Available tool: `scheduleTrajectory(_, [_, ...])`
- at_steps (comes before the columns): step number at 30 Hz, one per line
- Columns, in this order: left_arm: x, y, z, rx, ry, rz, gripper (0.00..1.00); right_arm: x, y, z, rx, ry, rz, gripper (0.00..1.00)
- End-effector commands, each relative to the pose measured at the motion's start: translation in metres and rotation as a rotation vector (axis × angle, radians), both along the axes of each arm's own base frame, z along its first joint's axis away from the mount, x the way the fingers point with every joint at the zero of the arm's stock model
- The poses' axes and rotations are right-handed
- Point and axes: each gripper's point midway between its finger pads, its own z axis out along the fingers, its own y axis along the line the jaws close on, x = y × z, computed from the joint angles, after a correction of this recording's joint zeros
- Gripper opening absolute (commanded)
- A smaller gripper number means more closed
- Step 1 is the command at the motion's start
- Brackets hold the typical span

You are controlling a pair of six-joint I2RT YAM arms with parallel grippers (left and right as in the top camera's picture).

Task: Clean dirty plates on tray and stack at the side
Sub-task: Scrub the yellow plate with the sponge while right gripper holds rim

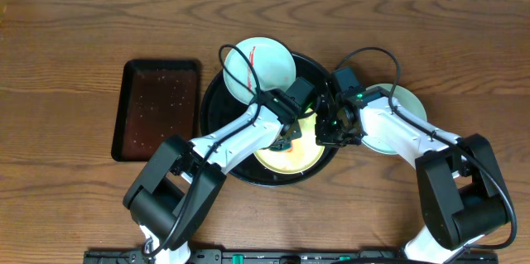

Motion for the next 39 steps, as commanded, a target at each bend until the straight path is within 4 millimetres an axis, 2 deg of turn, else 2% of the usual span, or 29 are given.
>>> scheduleTrajectory(1, [0.0,0.038,-0.005,0.138,-0.017,0.146,0.07,-0.005,-0.011,-0.012,-0.057,0.022,0.003,0.01])
scheduleTrajectory(4, [-0.007,0.025,-0.008,0.082,0.039,0.062,0.07,-0.005,-0.011,-0.012,-0.057,0.022,0.003,0.01])
scheduleTrajectory(7, [-0.008,-0.007,-0.008,-0.044,0.064,-0.171,0.07,-0.005,-0.011,-0.012,-0.057,0.022,0.003,0.01])
scheduleTrajectory(10, [0.001,-0.033,-0.003,-0.133,0.013,-0.373,0.07,-0.005,-0.011,-0.012,-0.057,0.022,0.003,0.01])
scheduleTrajectory(16, [0.02,-0.05,0.004,-0.134,-0.114,-0.615,0.08,-0.005,-0.011,-0.012,-0.058,0.023,0.003,0.01])
scheduleTrajectory(20, [0.012,-0.047,0.002,-0.128,-0.08,-0.643,0.08,-0.005,-0.011,-0.012,-0.057,0.022,0.003,0.01])
scheduleTrajectory(26, [-0.03,-0.057,0.001,-0.278,0.091,-0.677,0.07,-0.006,-0.011,-0.012,-0.058,0.023,0.004,0.01])
scheduleTrajectory(29, [-0.039,-0.062,0.003,-0.327,0.129,-0.685,0.07,-0.005,-0.011,-0.012,-0.057,0.023,0.003,0.01])
scheduleTrajectory(34, [-0.024,-0.074,0.008,-0.353,0.049,-0.699,0.08,-0.005,-0.011,-0.012,-0.057,0.023,0.003,0.01])
scheduleTrajectory(37, [-0.003,-0.083,0.014,-0.352,-0.059,-0.704,0.07,-0.005,-0.011,-0.012,-0.058,0.023,0.003,0.01])
scheduleTrajectory(39, [0.01,-0.082,0.015,-0.315,-0.114,-0.694,0.08,-0.005,-0.011,-0.012,-0.058,0.023,0.003,0.01])
